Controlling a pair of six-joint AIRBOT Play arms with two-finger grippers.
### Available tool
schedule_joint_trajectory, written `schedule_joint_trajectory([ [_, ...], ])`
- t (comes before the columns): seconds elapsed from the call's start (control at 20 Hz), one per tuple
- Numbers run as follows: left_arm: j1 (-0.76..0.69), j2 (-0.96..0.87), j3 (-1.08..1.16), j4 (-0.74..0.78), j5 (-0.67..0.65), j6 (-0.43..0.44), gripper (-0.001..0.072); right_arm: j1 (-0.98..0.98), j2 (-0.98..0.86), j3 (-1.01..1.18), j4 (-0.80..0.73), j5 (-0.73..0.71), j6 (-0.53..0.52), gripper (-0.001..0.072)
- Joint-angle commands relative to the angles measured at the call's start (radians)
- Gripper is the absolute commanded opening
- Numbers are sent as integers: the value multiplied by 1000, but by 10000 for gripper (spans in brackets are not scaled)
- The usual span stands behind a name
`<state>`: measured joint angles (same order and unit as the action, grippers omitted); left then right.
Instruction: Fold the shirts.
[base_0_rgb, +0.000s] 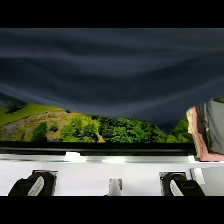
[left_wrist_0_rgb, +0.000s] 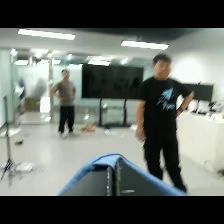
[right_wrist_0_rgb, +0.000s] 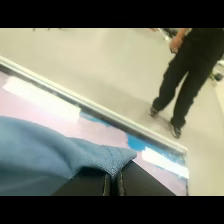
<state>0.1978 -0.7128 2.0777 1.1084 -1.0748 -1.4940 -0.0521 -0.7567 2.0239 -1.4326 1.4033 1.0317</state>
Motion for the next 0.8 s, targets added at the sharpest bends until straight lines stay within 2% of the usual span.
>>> schedule_joint_trajectory([
  [0.0, 2, -25, 26, 153, -166, -19, 35, 0, -12, 29, -121, 118, -8, 20],
  [0.15, 2, -87, 26, 172, -217, 4, 35, 0, -88, 28, -141, 252, -15, 20],
  [0.25, 2, -171, 18, 171, -309, 8, 35, 0, -180, 16, -140, 312, -9, 20],
  [0.35, 1, -274, -43, 171, -416, 8, 35, 0, -293, -36, -140, 362, 1, 20],
  [0.45, -2, -383, -144, 171, -463, 14, 35, 0, -422, -158, -138, 397, -7, 20],
  [0.55, -23, -504, -244, 171, -455, 27, 35, 0, -538, -300, -132, 319, -4, 20],
  [0.75, -95, -791, -356, 171, -332, 27, 35, 0, -803, -367, -53, -34, 58, 20],
])
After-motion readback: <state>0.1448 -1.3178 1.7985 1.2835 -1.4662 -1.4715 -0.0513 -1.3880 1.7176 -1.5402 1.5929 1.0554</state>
